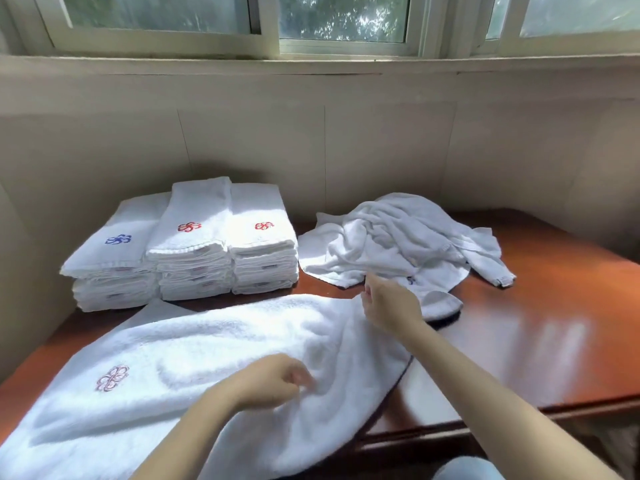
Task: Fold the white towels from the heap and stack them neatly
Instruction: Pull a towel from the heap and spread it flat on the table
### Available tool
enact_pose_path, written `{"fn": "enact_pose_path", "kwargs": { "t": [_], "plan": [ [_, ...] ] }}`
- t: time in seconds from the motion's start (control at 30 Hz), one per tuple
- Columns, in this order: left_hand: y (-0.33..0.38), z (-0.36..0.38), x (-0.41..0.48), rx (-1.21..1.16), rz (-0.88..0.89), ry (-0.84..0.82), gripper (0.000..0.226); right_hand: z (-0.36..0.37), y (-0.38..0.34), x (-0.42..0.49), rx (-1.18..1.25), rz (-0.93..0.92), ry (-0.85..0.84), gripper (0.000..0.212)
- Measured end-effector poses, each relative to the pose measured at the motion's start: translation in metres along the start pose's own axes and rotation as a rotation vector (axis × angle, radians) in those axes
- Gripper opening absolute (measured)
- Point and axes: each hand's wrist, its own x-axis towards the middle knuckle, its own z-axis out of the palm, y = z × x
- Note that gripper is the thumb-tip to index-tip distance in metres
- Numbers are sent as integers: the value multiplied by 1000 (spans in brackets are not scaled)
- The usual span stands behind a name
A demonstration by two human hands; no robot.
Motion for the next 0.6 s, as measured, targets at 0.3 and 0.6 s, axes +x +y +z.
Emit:
{"fn": "enact_pose_path", "kwargs": {
  "t": [0.3,0.6],
  "plan": [
    [16,44,48,155,-144,503,16,17,69,-70,191,548,-43,32],
    [23,56,71,82,-166,642,16,-20,82,-72,1313,576,-417,21]
  ]
}}
